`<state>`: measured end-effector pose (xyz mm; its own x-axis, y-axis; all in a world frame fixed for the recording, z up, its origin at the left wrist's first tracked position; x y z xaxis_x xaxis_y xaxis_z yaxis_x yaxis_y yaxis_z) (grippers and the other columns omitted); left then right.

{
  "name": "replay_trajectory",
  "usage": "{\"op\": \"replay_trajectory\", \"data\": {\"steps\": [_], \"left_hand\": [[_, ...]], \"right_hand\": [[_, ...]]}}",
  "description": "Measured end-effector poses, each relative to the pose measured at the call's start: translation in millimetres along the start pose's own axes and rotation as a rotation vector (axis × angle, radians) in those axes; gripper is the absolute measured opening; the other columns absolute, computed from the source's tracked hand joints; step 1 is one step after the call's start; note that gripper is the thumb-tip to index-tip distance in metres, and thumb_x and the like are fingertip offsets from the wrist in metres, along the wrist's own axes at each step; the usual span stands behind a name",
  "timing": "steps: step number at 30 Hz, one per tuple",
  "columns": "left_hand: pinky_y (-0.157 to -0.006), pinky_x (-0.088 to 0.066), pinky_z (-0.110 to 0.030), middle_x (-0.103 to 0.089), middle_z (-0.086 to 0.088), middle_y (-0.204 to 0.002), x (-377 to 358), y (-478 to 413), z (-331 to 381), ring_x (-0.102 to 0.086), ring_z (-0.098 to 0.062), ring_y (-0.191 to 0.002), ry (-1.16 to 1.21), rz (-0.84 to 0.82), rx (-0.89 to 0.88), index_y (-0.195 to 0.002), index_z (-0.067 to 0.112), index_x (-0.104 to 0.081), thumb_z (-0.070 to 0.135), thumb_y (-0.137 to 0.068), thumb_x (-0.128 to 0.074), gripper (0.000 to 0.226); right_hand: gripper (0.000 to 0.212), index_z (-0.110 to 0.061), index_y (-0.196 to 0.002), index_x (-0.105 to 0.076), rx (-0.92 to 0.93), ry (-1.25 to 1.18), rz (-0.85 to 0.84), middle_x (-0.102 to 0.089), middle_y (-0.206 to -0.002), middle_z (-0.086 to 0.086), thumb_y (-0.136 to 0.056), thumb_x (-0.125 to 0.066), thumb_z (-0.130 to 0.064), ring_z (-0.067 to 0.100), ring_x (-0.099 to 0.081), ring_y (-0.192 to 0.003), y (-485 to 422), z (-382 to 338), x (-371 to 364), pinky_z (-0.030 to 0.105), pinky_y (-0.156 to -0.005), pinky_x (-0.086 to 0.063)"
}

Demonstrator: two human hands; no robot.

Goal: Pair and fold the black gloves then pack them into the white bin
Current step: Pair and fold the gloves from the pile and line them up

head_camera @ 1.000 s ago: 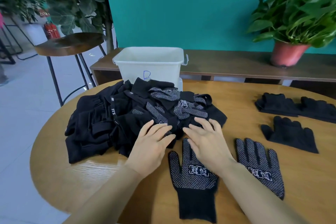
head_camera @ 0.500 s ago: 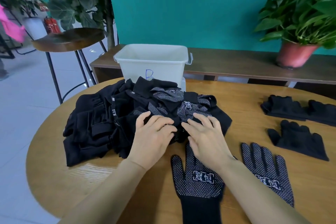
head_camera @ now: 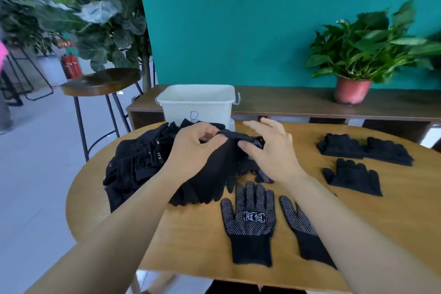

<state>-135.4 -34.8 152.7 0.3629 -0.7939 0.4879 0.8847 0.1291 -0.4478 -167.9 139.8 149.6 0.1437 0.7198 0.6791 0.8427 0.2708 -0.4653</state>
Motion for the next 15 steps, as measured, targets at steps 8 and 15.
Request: {"op": "replay_trajectory", "data": {"steps": [8, 15], "left_hand": [[-0.089, -0.054, -0.050, -0.075, -0.013, -0.093, -9.2, 25.9, 36.4, -0.071, -0.022, -0.087, 0.192, -0.181, 0.073, -0.100, 0.002, -0.068, 0.036, -0.086, -0.071, 0.036], [-0.045, -0.023, -0.013, -0.033, 0.011, -0.043, -30.9, 41.6, 62.1, -0.028, -0.005, -0.044, 0.040, -0.207, 0.035, -0.059, 0.011, -0.039, 0.025, -0.090, -0.070, 0.046]], "right_hand": [[0.035, 0.002, -0.066, -0.050, -0.145, -0.476, -0.104, -0.040, -0.053, -0.002, -0.093, -0.065, -0.016, 0.005, -0.031, -0.045, 26.0, -4.6, 41.5, 0.019, -0.045, -0.027], [0.031, -0.008, -0.065, -0.054, -0.244, -0.474, -0.149, -0.045, -0.059, 0.003, -0.091, -0.067, -0.016, 0.013, -0.036, -0.055, 53.2, 12.0, 62.8, 0.021, -0.050, -0.030]]}}
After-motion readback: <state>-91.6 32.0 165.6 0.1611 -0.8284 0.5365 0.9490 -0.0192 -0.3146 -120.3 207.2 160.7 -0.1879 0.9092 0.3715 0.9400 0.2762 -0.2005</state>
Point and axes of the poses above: each hand's wrist, its own y-axis away from the middle knuckle, its own x-axis out of the back of the hand, z = x × y, the point moved 7 cm from there along -y, towards the middle knuckle
